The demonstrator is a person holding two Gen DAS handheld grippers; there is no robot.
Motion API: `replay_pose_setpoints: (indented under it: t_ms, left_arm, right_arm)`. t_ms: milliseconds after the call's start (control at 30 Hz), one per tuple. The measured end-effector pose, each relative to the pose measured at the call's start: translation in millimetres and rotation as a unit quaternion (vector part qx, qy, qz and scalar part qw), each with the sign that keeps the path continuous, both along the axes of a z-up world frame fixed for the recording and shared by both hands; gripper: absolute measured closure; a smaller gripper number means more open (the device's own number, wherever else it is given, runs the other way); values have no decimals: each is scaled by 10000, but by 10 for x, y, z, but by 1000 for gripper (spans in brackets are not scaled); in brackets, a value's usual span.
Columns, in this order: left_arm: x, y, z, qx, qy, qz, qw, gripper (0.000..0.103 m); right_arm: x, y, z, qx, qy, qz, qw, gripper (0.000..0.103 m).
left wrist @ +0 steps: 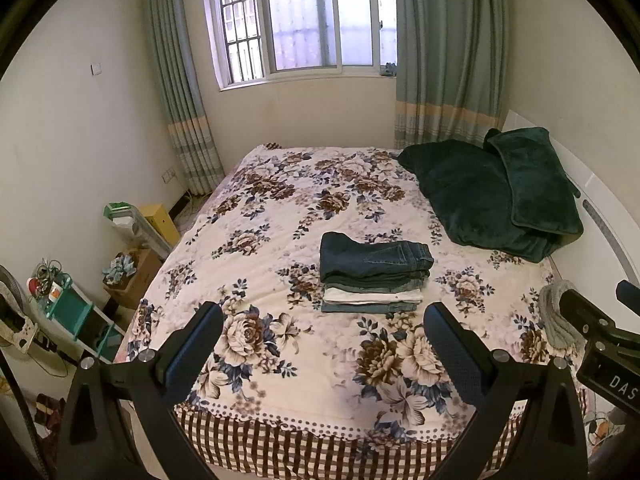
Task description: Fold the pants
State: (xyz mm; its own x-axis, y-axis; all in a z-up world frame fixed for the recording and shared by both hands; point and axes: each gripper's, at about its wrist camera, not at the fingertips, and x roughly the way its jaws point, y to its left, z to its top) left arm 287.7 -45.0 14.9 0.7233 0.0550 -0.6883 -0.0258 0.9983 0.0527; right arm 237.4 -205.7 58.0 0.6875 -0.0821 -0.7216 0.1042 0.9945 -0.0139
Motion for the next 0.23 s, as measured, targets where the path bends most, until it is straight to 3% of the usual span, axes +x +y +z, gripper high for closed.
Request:
replay_pose_setpoints:
  t_ms: [233]
  left_arm:
    - [-40, 2, 25, 23, -87, -28, 10000, 0]
  right_arm:
    - [3, -1, -1, -6, -9, -2, 10000, 4]
